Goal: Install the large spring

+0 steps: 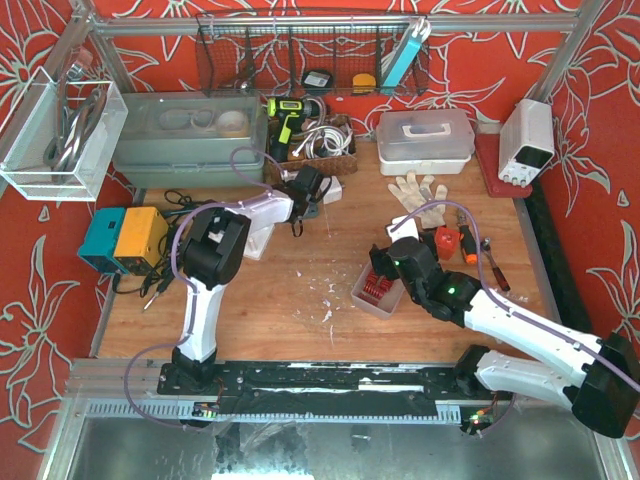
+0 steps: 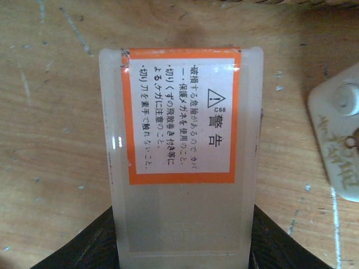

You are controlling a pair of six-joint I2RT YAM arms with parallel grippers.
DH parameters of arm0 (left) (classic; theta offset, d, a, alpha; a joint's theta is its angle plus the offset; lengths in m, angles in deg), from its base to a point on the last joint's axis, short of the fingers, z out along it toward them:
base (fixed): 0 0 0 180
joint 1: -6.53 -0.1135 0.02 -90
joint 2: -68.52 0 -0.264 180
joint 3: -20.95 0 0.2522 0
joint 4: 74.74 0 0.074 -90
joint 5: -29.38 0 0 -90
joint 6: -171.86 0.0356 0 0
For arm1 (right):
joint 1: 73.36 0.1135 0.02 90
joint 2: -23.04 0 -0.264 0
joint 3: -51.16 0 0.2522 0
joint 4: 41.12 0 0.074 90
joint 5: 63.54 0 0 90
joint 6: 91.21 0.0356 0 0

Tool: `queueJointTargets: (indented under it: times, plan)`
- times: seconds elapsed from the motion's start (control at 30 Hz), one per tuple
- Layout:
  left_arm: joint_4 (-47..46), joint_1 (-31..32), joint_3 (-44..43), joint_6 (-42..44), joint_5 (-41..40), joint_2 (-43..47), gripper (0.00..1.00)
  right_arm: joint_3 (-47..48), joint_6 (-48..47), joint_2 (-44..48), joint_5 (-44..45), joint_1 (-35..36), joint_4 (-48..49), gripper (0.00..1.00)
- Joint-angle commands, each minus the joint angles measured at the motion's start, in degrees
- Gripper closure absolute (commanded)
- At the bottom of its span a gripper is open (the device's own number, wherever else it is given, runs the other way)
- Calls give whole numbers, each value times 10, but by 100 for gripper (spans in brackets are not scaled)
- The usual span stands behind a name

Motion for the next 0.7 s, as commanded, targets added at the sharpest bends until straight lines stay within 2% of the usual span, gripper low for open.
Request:
queueJointTargets:
  times: [0.0, 0.17, 0.33, 0.43, 0.5, 0.67]
  plan:
    - [-34, -1, 10, 29, 42, 5, 48, -5, 0, -6, 18, 4, 0, 2]
    - [-36, -1, 28, 29, 31, 42, 25, -2, 2, -15, 18, 4, 0, 1]
    - [-49, 2, 82, 32, 25, 127, 5, -7, 23, -25, 0, 4, 10, 1]
    - [-65, 5, 133, 35, 32, 199, 0, -6, 57, -38, -16, 3, 12, 1]
    - [-84, 8, 176, 46, 48, 261, 0, 6, 92, -51, -18, 2, -20, 1]
    - [-161, 10, 296, 88, 162, 402, 0, 52, 216, -84, -18, -1, -135, 1]
